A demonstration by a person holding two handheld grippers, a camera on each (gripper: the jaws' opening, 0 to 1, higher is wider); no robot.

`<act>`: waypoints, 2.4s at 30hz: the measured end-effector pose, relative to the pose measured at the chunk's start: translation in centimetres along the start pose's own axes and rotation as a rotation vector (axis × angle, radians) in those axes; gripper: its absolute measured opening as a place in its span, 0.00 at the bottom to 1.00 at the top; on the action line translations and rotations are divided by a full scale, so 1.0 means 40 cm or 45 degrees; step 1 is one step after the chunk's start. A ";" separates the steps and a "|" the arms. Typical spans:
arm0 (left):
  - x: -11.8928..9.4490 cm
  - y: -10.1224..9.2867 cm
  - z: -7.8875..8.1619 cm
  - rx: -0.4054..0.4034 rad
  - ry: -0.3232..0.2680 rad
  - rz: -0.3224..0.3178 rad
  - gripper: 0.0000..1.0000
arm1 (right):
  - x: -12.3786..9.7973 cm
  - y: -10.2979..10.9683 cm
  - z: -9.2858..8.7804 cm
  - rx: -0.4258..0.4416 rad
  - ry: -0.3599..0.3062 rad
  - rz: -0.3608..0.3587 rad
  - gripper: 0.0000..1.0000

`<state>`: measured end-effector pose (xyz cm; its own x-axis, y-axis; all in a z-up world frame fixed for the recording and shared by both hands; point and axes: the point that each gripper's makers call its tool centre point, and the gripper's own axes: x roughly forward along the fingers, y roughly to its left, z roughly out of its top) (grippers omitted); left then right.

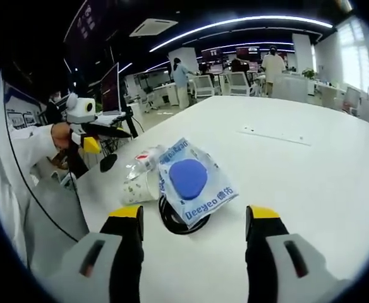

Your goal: Arrange the tabletop items into an orderly group along one side of the table until the central work area is clear of visible clutter.

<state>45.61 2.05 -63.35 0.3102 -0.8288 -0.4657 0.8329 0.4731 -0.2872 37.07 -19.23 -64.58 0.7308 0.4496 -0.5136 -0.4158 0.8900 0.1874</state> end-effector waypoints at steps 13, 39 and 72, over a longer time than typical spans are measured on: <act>0.049 0.021 0.006 0.007 0.016 -0.027 0.95 | 0.038 -0.021 -0.004 0.036 0.002 -0.024 0.62; 0.161 0.075 0.027 0.028 0.027 -0.047 0.80 | 0.107 -0.061 -0.045 0.119 0.048 -0.084 0.55; 0.275 0.107 -0.033 0.148 0.200 -0.056 0.54 | 0.173 -0.064 -0.107 0.249 0.118 -0.103 0.30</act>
<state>52.00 -4.66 -70.79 0.2045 -0.7870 -0.5820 0.8942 0.3921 -0.2161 40.88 -18.72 -72.22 0.7011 0.3750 -0.6064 -0.2381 0.9248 0.2967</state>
